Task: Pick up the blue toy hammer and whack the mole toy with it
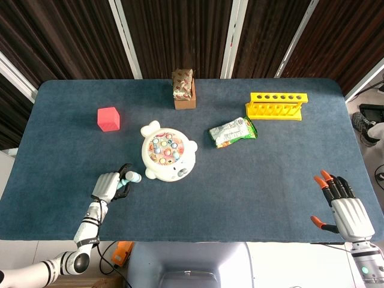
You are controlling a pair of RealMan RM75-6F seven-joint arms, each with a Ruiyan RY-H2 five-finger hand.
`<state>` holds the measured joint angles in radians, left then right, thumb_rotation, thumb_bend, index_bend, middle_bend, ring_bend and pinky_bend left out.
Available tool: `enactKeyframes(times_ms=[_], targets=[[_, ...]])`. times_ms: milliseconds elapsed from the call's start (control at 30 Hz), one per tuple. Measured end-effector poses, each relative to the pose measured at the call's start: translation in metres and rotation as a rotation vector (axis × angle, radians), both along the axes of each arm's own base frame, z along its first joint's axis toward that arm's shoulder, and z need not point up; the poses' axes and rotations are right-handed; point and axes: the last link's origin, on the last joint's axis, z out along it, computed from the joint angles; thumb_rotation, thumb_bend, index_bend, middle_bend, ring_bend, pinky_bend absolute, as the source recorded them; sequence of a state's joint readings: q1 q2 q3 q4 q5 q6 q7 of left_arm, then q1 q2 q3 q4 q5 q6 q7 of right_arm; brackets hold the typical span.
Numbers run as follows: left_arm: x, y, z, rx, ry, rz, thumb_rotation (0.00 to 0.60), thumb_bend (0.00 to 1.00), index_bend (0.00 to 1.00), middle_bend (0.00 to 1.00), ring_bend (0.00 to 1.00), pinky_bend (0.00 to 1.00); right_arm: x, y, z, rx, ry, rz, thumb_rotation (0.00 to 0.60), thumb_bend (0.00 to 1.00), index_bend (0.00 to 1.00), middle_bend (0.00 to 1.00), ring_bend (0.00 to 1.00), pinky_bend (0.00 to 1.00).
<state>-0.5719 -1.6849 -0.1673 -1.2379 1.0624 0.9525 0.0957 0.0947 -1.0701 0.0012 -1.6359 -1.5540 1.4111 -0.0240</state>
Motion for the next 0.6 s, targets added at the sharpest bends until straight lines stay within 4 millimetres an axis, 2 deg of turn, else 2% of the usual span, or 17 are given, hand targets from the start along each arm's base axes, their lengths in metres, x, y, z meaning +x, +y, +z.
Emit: enactKeyframes(times_ms=[133, 600], targets=[[0.001, 0.000, 0.001, 0.002, -0.004, -0.010, 0.600, 0.45, 0.05, 0.12, 0.09, 0.26, 0.000, 0.000, 0.000, -0.001, -0.001, 0.001, 0.600, 0.34, 0.00, 0.00, 0.00, 0.00], [0.007, -0.007, 0.023, 0.067, 0.021, -0.122, 0.600, 0.44, 0.05, 0.05, 0.03, 0.14, 0.001, -0.001, -0.002, 0.002, 0.006, 0.000, 0.600, 0.34, 0.00, 0.00, 0.00, 0.00]])
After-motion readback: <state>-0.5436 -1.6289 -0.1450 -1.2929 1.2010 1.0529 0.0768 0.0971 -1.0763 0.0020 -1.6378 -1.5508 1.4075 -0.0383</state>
